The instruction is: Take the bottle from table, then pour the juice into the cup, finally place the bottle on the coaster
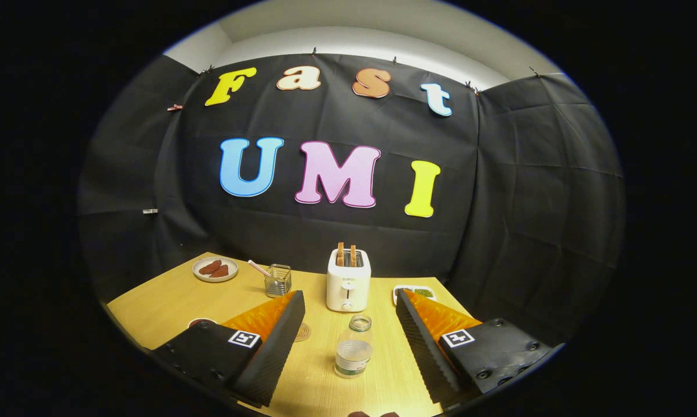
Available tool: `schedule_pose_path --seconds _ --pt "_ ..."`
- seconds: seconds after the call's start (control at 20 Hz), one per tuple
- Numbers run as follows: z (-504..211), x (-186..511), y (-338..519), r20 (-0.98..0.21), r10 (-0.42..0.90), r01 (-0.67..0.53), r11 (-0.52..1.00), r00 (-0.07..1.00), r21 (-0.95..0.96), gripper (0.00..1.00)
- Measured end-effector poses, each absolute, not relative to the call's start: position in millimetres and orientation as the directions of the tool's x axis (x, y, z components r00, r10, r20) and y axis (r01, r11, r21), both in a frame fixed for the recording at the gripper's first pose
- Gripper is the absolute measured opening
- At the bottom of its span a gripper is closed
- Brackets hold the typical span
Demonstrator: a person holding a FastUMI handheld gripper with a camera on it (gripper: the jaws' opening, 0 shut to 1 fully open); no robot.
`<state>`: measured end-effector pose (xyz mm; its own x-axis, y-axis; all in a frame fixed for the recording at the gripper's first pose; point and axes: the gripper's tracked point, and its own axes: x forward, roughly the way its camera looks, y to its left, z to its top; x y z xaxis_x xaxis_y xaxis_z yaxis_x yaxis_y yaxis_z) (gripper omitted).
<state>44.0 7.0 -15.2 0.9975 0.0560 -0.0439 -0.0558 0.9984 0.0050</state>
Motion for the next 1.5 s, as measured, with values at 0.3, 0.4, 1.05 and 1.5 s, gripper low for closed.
schedule_pose_path --seconds 0.3,0.4,1.05,1.5 --pt "-27 65 3 -0.050 0.068 -0.068 0.998 0.996 0.013 0.97" --pt "-34 71 2 -0.060 0.076 -0.075 0.997 0.995 0.021 0.97" --pt "-103 106 0 -0.140 0.117 -0.109 0.992 0.983 0.066 0.97" --pt "-156 118 0 -0.206 0.154 -0.137 0.986 0.966 0.097 0.98"
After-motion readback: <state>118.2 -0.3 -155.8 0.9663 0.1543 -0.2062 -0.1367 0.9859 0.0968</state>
